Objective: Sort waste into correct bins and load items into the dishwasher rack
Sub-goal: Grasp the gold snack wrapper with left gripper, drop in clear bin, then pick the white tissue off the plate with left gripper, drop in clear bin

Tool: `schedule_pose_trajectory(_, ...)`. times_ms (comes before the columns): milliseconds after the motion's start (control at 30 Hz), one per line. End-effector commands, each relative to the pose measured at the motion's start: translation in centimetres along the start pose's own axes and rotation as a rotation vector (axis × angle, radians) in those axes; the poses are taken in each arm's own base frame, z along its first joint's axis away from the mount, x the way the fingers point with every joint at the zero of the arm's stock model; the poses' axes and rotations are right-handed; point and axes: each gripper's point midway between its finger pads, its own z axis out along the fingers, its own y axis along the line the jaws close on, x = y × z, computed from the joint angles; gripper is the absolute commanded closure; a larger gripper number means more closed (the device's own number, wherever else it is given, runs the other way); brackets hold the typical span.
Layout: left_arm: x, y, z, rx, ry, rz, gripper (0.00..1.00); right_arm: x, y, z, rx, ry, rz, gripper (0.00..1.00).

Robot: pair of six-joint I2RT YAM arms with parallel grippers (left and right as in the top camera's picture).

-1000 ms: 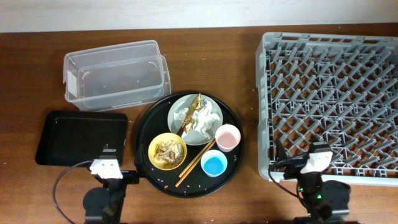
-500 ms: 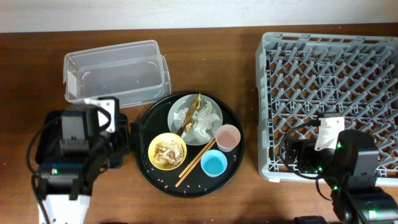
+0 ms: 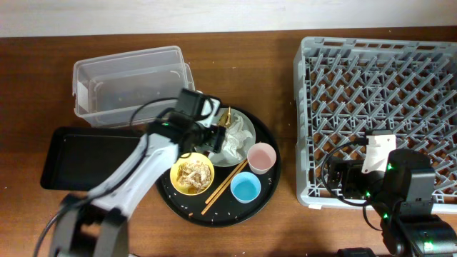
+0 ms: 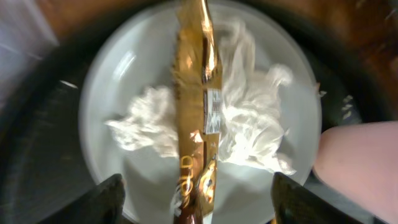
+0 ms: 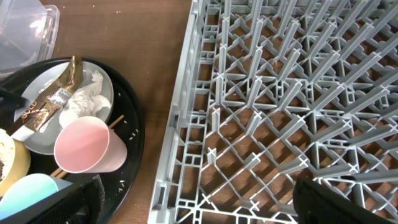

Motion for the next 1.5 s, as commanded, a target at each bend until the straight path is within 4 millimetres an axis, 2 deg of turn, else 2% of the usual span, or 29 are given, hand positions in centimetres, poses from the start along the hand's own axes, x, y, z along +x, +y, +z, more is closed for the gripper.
schedule_pose_trajectory(0, 1.5, -0.7, 2.9, 0.012, 0.078, 0.021, 0.36, -0.7, 0.2, -0.5, -0.006, -0.023, -0.005, 0.02)
schedule_pose_trajectory(67, 2.4, 0.0, 4.1, -0.021, 0.115, 0.019, 0.44, -0.7, 0.2, -0.5, -0.006, -0.023, -0.005, 0.02)
schedule_pose_trajectory(100, 2.5, 0.2, 4.3, -0.027, 0.121, 0.019, 0.52, -0.7, 0.2, -0.5, -0.006, -0.023, -0.005, 0.02)
schedule_pose_trajectory(167, 2.0, 0.2, 4.1, -0.032, 0.109, 0.02, 0.92, -0.7, 0.2, -0.5, -0.006, -0.023, -0.005, 0.02)
schedule_pose_trajectory(200, 1.5, 0.1, 3.9, -0.031, 0.098, 0.021, 0.99, -0.7, 0.2, -0.5, -0.006, -0.023, -0.005, 0.02)
schedule_pose_trajectory(233, 0.6, 0.0, 3.3, -0.03, 0.078, 0.023, 0.99, -0.7, 0.2, -0.5, -0.006, -0.023, -0.005, 0.01)
schedule_pose_trajectory(267, -1.3, -0.3, 1.6, -0.028, 0.038, 0.028, 0.99, -0.7, 0.2, -0.5, -0.006, -0.023, -0.005, 0.02)
schedule_pose_trajectory(300, -2.1, -0.4, 0.8, -0.035, 0.018, 0.03, 0.99, -0.7, 0.2, -0.5, -0.006, -0.023, -0.005, 0.02)
schedule_pose_trajectory(400, -4.9, 0.8, -3.9, -0.142, -0.058, 0.034, 0.99, -0.7, 0.2, -0.5, -0.005, -0.023, -0.005, 0.02)
schedule_pose_trajectory(433, -6.0, 1.9, -6.1, -0.221, -0.11, 0.031, 0.99, -0.7, 0.2, -0.5, -0.005, -0.023, -0.005, 0.02)
schedule_pose_trajectory(500, -7.4, 4.1, -8.4, -0.3, -0.187, -0.002, 0.99, -0.7, 0.2, -0.5, -0.005, -0.023, -0.005, 0.02)
schedule_pose_trajectory(567, -8.6, 6.7, -9.7, -0.351, -0.25, -0.054, 0.99, -0.7, 0.2, -0.5, -0.006, -0.023, -0.005, 0.02)
schedule_pose_trajectory(633, -9.7, 10.6, -10.4, -0.399, -0.311, -0.126, 0.99, -0.7, 0.2, -0.5, -0.006, -0.023, -0.005, 0.02)
schedule_pose_trajectory(700, -10.5, 14.8, -10.5, -0.452, -0.359, -0.2, 0.98, -0.7, 0.2, -0.5, -0.006, -0.022, -0.005, 0.02)
schedule_pose_trajectory(767, -10.7, 17.5, -10.0, -0.484, -0.383, -0.24, 0.93, -0.7, 0.2, -0.5, -0.007, -0.022, -0.005, 0.02)
schedule_pose_trajectory(833, -10.3, 19.7, -9.0, -0.498, -0.375, -0.272, 0.69, -0.7, 0.2, -0.5, -0.007, -0.022, -0.005, 0.02)
schedule_pose_trajectory(867, -10.0, 20.5, -8.9, -0.509, -0.37, -0.286, 0.4, -0.7, 0.2, -0.5, -0.007, -0.022, -0.005, 0.02)
schedule_pose_trajectory(933, -9.7, 21.3, -9.5, -0.521, -0.372, -0.302, 0.3, -0.7, 0.2, -0.5, -0.006, -0.022, -0.005, 0.02)
schedule_pose_trajectory(1000, -9.9, 20.6, -11.3, -0.512, -0.393, -0.298, 0.26, -0.7, 0.2, -0.5, -0.006, -0.022, -0.005, 0.02)
schedule_pose_trajectory(1067, -9.6, 18.5, -13.3, -0.443, -0.399, -0.284, 0.24, -0.7, 0.2, -0.5, -0.006, -0.022, -0.005, 0.02)
schedule_pose_trajectory(1133, -8.3, 16.4, -14.5, -0.368, -0.362, -0.276, 0.24, -0.7, 0.2, -0.5, -0.006, -0.022, -0.005, 0.02)
schedule_pose_trajectory(1233, -4.6, 11.4, -16.9, -0.21, -0.261, -0.264, 0.24, -0.7, 0.2, -0.5, -0.006, -0.022, -0.005, 0.02)
schedule_pose_trajectory(1267, -4.1, 10.5, -17.0, -0.191, -0.242, -0.257, 0.24, -0.7, 0.2, -0.5, -0.006, -0.023, -0.005, 0.02)
schedule_pose_trajectory(1333, -2.9, 7.4, -16.3, -0.132, -0.175, -0.209, 0.24, -0.7, 0.2, -0.5, -0.006, -0.023, -0.005, 0.02)
schedule_pose_trajectory(1467, -3.7, 1.4, -14.0, -0.043, -0.146, -0.06, 0.24, -0.7, 0.2, -0.5, -0.006, -0.023, -0.005, 0.02)
